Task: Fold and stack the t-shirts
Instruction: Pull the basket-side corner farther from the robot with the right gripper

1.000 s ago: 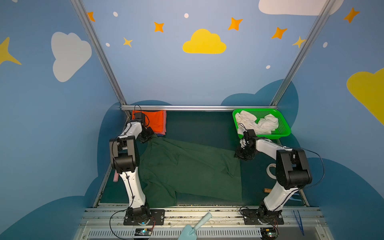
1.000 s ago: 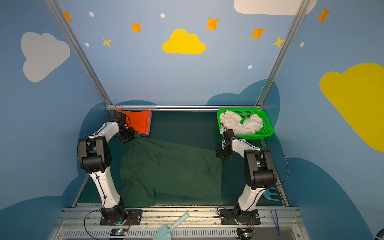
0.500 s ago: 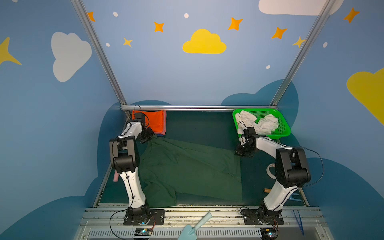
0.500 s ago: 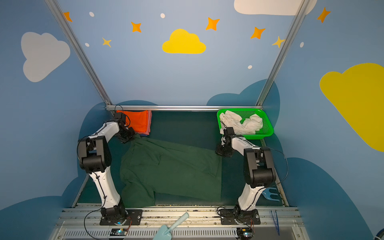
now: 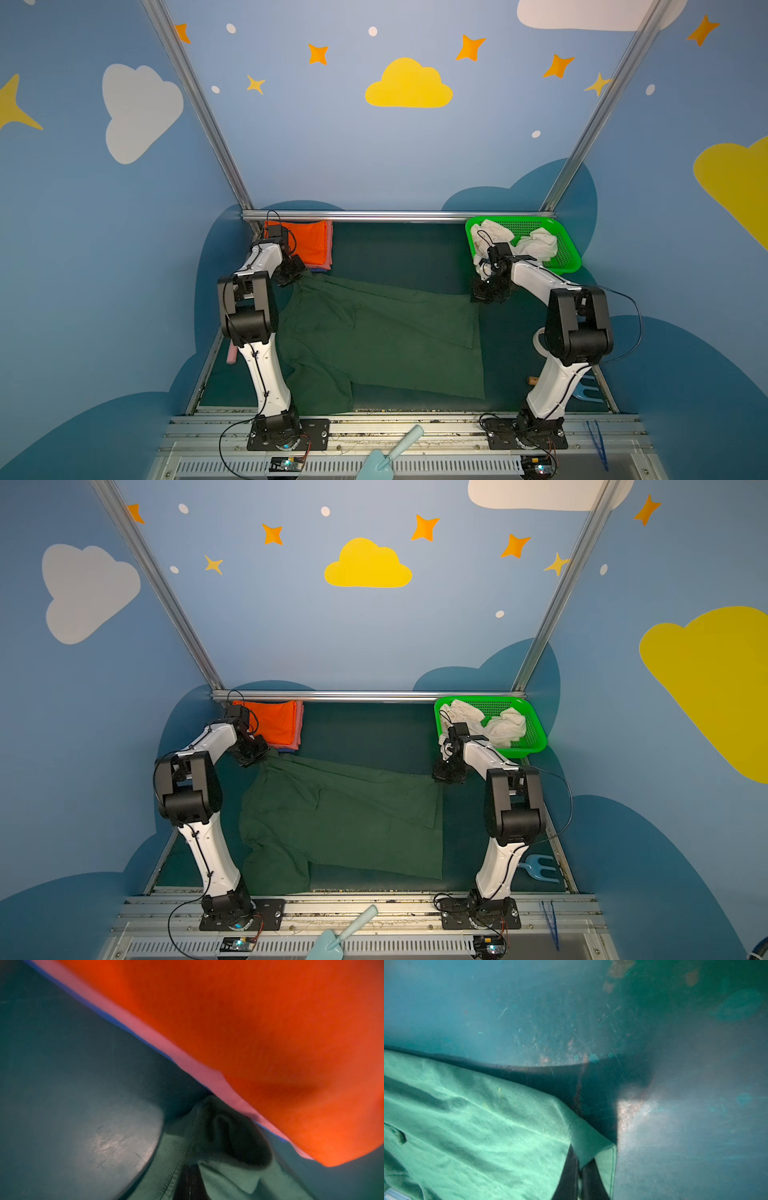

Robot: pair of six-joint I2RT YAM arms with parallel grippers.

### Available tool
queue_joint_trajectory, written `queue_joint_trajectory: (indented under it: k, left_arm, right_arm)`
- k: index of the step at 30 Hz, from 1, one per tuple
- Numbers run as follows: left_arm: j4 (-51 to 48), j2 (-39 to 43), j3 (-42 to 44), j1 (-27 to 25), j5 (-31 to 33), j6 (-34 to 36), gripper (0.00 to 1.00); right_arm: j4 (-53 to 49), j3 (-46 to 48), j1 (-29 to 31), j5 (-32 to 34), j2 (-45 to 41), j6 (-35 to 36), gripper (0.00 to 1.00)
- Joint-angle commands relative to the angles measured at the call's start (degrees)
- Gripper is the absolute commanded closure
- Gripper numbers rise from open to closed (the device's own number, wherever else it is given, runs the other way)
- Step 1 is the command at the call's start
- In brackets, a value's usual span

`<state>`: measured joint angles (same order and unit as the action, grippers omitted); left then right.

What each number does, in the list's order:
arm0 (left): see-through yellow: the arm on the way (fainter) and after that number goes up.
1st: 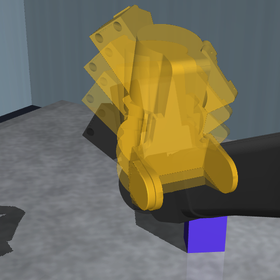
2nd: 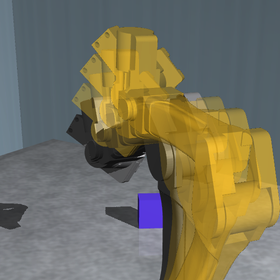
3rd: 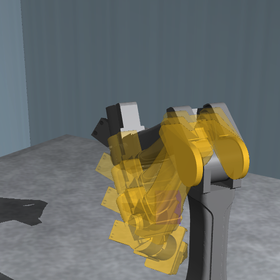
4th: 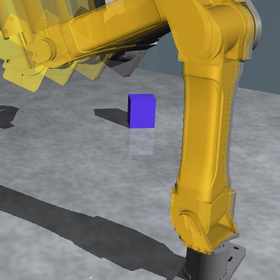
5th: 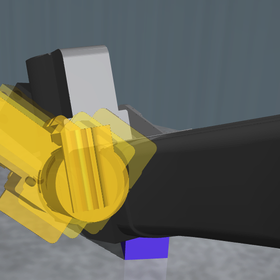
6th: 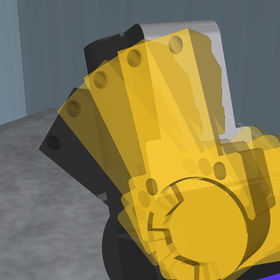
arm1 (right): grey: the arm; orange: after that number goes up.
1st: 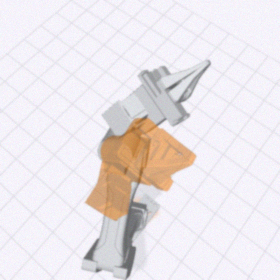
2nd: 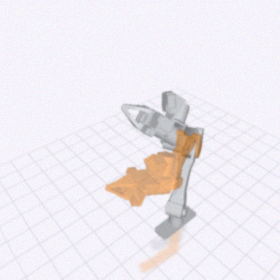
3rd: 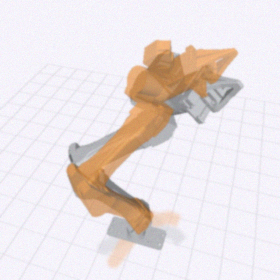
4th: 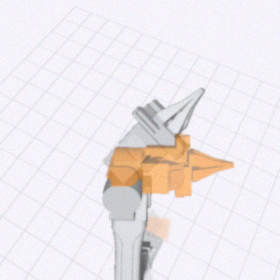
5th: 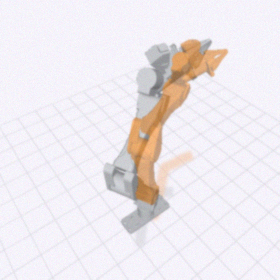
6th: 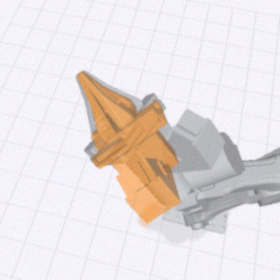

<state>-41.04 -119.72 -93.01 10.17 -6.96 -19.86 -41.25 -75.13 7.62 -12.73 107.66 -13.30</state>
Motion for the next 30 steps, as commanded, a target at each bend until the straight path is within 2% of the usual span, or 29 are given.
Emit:
queue_joint_trajectory:
  k: [1, 8, 14, 18, 20, 22, 24, 28, 30]
  left_arm:
    - [-1.41, -0.56, -1.74, 0.72, 2.29, 1.22, 0.95]
    - [-2.11, -1.19, -4.24, 1.25, 0.84, 1.34, 0.95]
    - [-2.47, -1.35, -4.99, 1.25, 0.9, 1.49, 0.95]
    - [-2.21, -1.65, -5.25, 1.25, -0.27, 1.32, 0.95]
    - [-2.12, -1.91, -5.25, 1.25, -1.09, 1.15, 0.88]
    - [-2.03, -2.01, -5.1, 1.25, -1.51, 0.99, 0.78]
    - [-1.87, -1.71, -4.75, 1.25, -1.73, 0.83, 0.64]
    - [-1.09, -0.04, -3.64, 1.25, -2.07, 0.49, 0.5]
    - [-0.65, 1.15, -2.93, 1.25, -2.09, 0.3, 0.43]
  right_arm:
    - [-0.11, -2.71, -1.38, 3.53, 2.18, 0.67, 1.0]
    - [-1.21, -6.25, -1.88, 3.83, 2.8, 1.85, 1.0]
    - [-1.45, -8.99, -1.91, 1.47, 3.99, 2.64, 1.0]
    - [-1.71, -10.67, -1.81, -0.73, 4.64, 3.09, 0.94]
    - [-2.02, -11.39, -1.73, -1.37, 4.84, 3.28, 0.88]
    - [-2.57, -11.9, -1.57, -1.51, 4.85, 3.6, 0.75]
    - [-2.82, -11.96, -1.55, -1.43, 4.4, 3.85, 0.7]
    - [-3.07, -11.44, -1.56, -1.42, 2.58, 3.98, 0.55]
    - [-3.29, -11.12, -1.55, -1.33, 1.59, 3.98, 0.51]
